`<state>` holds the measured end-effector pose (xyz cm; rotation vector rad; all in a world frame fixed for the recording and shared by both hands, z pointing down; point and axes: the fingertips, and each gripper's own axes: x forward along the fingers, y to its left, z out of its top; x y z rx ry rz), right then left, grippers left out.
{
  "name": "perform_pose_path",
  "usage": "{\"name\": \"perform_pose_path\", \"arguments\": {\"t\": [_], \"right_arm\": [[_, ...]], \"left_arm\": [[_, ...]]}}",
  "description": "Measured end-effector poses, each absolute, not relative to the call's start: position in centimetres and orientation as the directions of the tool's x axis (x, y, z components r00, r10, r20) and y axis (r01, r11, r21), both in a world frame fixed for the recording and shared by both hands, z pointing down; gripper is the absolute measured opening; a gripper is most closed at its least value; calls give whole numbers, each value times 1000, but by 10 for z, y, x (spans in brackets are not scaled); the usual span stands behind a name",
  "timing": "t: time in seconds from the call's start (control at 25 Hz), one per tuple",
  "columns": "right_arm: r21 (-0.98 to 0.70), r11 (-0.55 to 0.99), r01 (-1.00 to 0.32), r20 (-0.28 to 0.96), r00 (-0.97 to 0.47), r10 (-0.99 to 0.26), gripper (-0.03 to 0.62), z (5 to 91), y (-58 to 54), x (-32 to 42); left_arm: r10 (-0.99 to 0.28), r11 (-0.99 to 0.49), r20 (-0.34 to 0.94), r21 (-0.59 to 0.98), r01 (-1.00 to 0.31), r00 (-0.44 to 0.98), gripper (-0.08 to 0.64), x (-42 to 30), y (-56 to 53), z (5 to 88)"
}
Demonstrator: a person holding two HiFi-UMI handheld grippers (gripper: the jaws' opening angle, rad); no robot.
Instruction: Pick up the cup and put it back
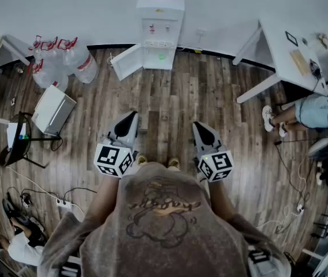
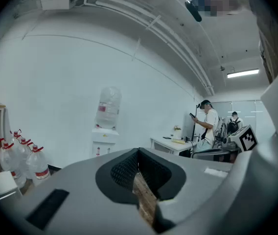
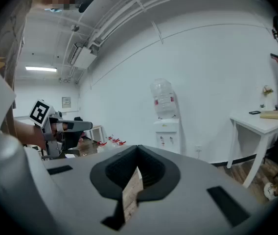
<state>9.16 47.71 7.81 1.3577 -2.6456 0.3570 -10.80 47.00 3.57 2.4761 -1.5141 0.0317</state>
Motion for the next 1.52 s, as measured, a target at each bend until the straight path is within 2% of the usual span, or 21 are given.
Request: {"name": "perform_pose_path", "arguments": {"t": [0.84,1.52], "right_arm": [[-121,485,-866,237,-500,-833,1,85,467,22],[-144,499,-855,234,-519,-822,2,102,362,26]], "left_arm": [[-798,-564,128,183,-805,588,3,-172,439,43],[-803,-556,142,172,-813,579,3,-155,328,58]]}}
